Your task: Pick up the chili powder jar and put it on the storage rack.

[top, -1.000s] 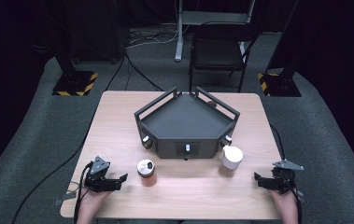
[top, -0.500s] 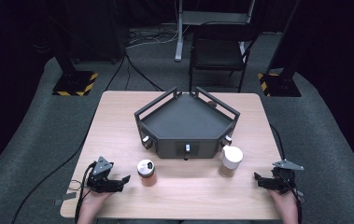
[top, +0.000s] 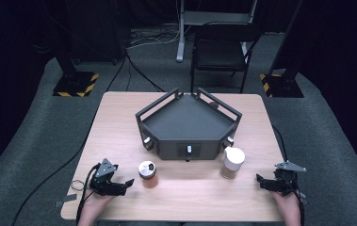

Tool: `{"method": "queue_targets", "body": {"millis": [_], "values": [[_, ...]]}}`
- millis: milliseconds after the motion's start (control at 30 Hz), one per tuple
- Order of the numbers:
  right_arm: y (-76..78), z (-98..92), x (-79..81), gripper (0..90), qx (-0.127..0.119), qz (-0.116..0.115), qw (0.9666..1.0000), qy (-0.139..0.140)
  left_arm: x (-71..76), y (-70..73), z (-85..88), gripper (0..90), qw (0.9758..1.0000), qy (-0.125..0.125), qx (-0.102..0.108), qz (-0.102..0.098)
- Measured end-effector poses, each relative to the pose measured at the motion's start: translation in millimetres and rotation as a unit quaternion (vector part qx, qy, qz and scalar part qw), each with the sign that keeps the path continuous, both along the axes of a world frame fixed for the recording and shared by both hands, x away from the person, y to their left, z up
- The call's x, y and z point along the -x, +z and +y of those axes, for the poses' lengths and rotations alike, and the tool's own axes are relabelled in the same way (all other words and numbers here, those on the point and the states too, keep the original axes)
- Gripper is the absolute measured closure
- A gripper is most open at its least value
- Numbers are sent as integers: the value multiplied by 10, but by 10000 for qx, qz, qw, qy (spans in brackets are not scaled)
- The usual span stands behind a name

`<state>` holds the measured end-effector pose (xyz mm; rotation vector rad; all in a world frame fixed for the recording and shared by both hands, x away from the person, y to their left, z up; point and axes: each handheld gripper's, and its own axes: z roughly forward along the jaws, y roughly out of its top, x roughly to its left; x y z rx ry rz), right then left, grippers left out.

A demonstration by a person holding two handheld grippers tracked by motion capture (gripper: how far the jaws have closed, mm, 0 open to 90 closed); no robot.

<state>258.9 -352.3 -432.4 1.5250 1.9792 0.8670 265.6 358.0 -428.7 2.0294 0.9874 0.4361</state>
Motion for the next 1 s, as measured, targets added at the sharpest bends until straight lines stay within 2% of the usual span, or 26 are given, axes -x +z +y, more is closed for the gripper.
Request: {"method": "queue_targets", "body": {"millis": [300, 1000], "values": [[0, 0, 0, 39, 0, 1, 10000, 0, -41, 9, -17, 93, 9996, -270, -23, 46], [0, 0, 0, 39, 0, 1, 10000, 0, -55, 42, -95, 94, 9985, -541, -44, 7]]}}
